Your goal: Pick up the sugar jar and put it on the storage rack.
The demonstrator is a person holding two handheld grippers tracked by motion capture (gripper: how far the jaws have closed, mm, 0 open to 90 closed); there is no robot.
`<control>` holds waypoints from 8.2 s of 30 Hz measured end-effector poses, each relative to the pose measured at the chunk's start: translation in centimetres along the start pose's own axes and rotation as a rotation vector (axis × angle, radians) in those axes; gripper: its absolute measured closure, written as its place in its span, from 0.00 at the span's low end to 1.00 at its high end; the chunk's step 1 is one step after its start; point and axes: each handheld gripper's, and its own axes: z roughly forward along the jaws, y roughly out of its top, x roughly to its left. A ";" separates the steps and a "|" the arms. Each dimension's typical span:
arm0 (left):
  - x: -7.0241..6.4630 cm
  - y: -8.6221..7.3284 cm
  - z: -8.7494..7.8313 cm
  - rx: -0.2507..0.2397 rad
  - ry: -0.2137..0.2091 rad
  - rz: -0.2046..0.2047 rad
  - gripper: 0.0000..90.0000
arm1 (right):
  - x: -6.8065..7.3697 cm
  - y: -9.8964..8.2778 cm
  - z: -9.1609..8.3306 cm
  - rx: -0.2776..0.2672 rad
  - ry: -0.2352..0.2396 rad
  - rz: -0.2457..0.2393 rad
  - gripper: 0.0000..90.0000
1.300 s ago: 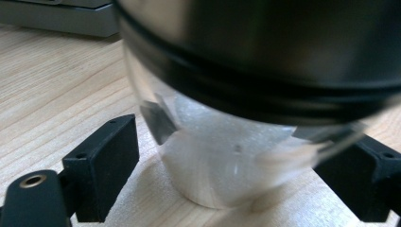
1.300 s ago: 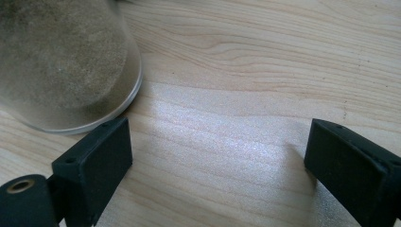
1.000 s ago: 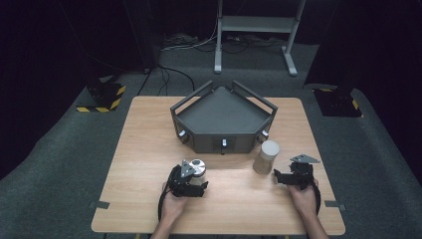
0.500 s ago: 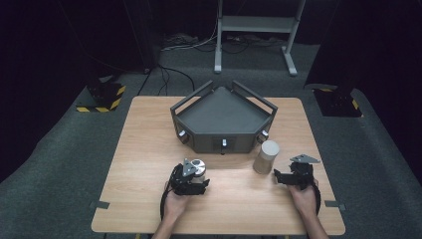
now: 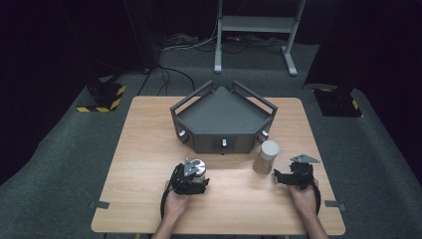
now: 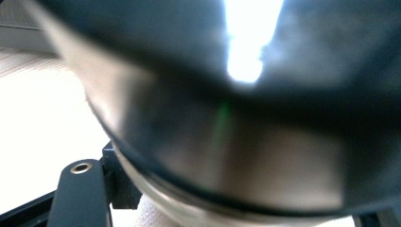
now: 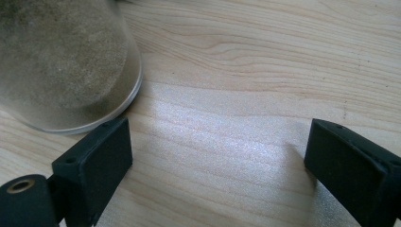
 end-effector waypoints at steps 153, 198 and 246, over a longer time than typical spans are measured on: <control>2.0 17.8 4.1 -0.183 0.022 -0.268 0.35 | -0.1 0.0 0.0 0.000 0.002 0.003 0.09; 1.8 16.5 5.8 -0.178 0.061 -0.243 0.35 | 0.0 0.0 0.0 0.000 0.000 0.002 0.09; 5.1 17.6 0.6 0.010 0.020 0.057 0.14 | 0.0 0.0 0.0 -0.001 0.000 0.000 0.09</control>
